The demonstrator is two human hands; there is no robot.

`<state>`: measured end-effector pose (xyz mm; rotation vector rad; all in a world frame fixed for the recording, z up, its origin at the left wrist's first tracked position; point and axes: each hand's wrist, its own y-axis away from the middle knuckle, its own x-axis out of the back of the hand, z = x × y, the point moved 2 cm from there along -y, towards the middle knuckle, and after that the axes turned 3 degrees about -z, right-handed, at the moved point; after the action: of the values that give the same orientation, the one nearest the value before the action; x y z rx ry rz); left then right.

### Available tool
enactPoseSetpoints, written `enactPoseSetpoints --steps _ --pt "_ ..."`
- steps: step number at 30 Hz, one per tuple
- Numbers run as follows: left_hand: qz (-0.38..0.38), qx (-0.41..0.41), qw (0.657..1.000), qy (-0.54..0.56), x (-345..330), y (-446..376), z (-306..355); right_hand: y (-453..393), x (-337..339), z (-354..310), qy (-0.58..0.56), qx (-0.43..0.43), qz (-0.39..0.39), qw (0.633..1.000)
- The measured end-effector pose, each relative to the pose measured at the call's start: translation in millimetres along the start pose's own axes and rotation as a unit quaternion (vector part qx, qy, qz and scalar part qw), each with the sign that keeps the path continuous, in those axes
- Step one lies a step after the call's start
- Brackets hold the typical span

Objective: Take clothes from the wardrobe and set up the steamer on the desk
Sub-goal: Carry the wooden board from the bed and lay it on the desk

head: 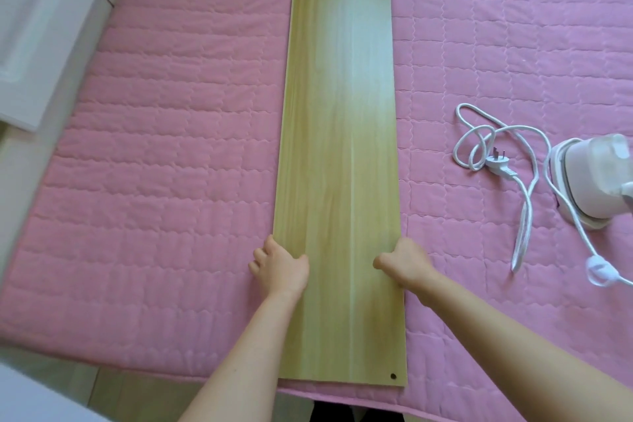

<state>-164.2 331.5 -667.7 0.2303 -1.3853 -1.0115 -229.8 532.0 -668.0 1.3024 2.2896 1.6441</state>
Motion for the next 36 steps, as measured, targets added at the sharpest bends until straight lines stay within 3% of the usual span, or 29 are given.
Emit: enactPoseSetpoints --steps 5,8,19,25,36 --pt "-0.03 0.061 0.997 -0.043 -16 33 -48 41 -16 40 -0.017 -0.053 -0.077 0.995" --pt "-0.049 0.086 0.995 -0.012 -13 27 -62 45 -13 48 -0.015 -0.087 -0.122 0.989" --pt "-0.029 -0.065 0.995 0.075 19 -47 14 -20 43 -12 -0.131 -0.05 -0.064 0.988" --pt "-0.046 -0.083 0.991 0.096 19 -57 11 -30 40 -14 -0.058 -0.062 -0.043 0.995" --pt "-0.034 -0.063 0.994 0.08 13 -43 -21 1 8 -4 -0.038 -0.076 -0.033 0.996"
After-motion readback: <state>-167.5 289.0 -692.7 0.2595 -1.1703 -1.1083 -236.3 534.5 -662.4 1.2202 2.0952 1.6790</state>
